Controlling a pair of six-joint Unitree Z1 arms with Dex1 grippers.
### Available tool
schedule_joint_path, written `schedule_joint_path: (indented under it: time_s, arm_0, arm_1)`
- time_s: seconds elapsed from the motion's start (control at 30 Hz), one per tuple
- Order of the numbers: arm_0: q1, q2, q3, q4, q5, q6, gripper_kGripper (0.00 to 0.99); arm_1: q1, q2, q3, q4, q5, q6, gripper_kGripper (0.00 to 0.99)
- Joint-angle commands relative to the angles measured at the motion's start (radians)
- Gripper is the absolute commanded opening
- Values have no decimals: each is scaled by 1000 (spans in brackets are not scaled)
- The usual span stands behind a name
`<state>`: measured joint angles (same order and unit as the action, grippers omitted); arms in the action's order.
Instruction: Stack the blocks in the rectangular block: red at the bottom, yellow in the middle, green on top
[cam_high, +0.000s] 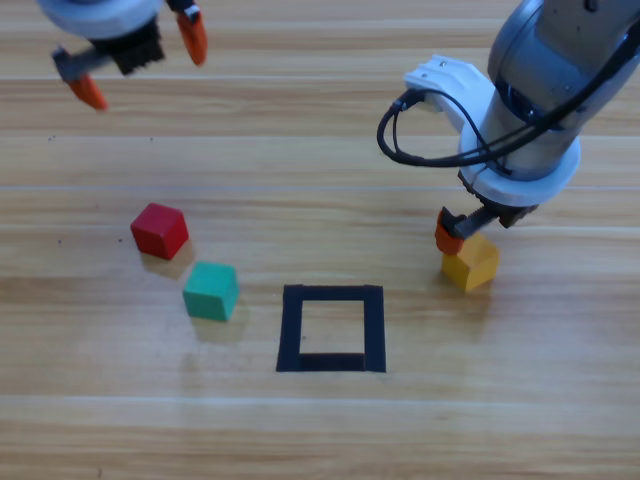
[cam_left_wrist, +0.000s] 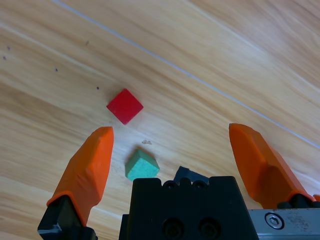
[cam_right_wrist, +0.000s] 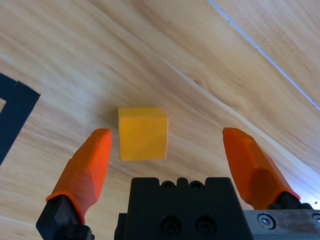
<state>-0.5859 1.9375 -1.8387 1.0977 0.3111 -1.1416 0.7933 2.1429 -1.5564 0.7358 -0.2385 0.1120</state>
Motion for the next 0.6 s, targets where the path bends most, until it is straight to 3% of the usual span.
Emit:
schedule_joint_path:
  time_s: [0.03,0.2,0.47,0.6]
  arm_0:
    - [-23,70,-5,28,-20,-124,974]
    - [-23,92,18,45,-24,-270,973]
    - [3,156,19,57,-52,-316,973]
    - [20,210,15,57,-69,-319,973]
  arm_1:
    - [-22,100,-64,91,65,-18,983]
    - [-45,132,-73,94,111,-26,988]
    - [-79,175,-90,96,142,-26,982]
    - [-92,189,-93,96,151,-26,922]
